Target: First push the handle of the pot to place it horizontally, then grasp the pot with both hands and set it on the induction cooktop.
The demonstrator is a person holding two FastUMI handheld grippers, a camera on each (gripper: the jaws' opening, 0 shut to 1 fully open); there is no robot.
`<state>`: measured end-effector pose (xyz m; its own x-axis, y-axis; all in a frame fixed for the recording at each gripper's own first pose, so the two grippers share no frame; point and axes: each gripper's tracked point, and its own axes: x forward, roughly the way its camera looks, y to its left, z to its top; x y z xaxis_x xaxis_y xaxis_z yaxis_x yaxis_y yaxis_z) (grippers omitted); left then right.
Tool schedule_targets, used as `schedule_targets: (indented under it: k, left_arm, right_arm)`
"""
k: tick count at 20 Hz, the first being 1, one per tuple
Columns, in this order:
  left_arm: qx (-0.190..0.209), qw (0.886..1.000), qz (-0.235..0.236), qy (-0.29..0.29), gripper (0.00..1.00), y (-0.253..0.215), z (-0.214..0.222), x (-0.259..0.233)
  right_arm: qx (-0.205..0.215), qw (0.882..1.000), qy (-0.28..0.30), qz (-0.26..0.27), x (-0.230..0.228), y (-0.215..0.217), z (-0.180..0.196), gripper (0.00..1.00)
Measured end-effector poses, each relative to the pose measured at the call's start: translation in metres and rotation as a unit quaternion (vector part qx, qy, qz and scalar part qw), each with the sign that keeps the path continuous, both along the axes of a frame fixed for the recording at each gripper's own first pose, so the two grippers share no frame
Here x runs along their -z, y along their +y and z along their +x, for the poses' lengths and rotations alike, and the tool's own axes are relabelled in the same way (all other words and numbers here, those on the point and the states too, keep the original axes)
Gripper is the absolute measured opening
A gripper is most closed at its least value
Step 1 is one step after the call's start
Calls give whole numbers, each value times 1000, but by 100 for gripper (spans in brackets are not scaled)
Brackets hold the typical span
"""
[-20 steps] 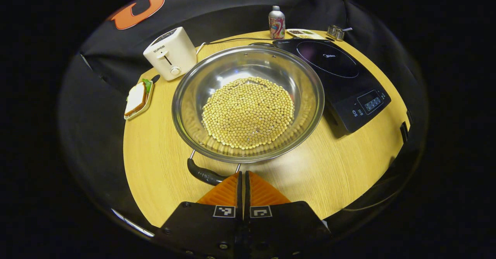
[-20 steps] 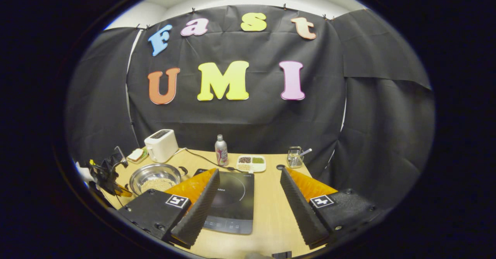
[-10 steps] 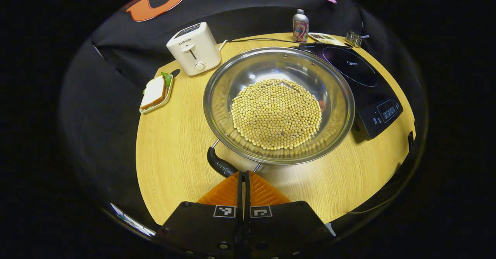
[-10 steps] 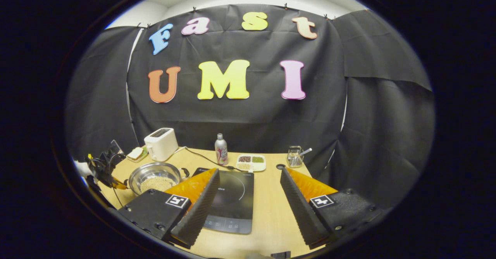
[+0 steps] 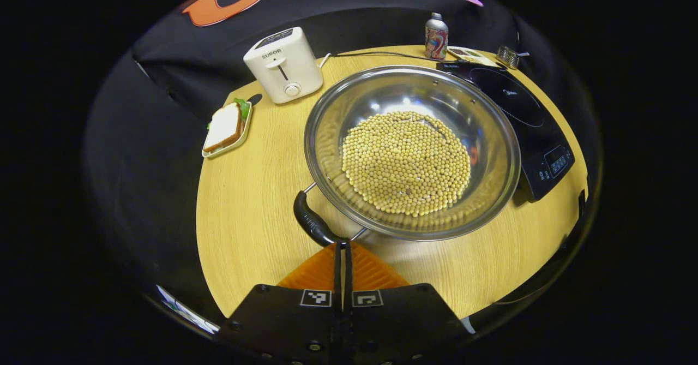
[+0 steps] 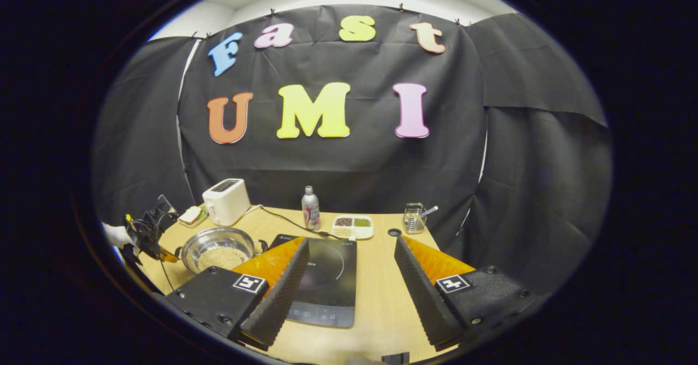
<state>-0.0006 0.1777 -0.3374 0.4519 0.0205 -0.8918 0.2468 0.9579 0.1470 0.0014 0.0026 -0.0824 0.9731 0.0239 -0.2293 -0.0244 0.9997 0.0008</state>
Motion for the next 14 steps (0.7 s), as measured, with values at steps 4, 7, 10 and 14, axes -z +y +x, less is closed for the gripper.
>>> schedule_targets:
  k: [4,7,10,14]
  left_arm:
    - [-4,1000,2,1,0,7,9,0]
    - [-9,1000,6,-1,0,14,18,1]
    - [-10,1000,12,-4,0,20,28,2]
    - [-14,1000,11,8,0,25,32,12]
  right_arm:
    - [2,1000,1,-6,-1,-1,-2,97]
    - [4,1000,1,-10,-3,-3,-4,97]
    - [8,1000,2,-14,-5,-5,-5,97]
    - [10,1000,4,-18,-5,-5,-8,97]
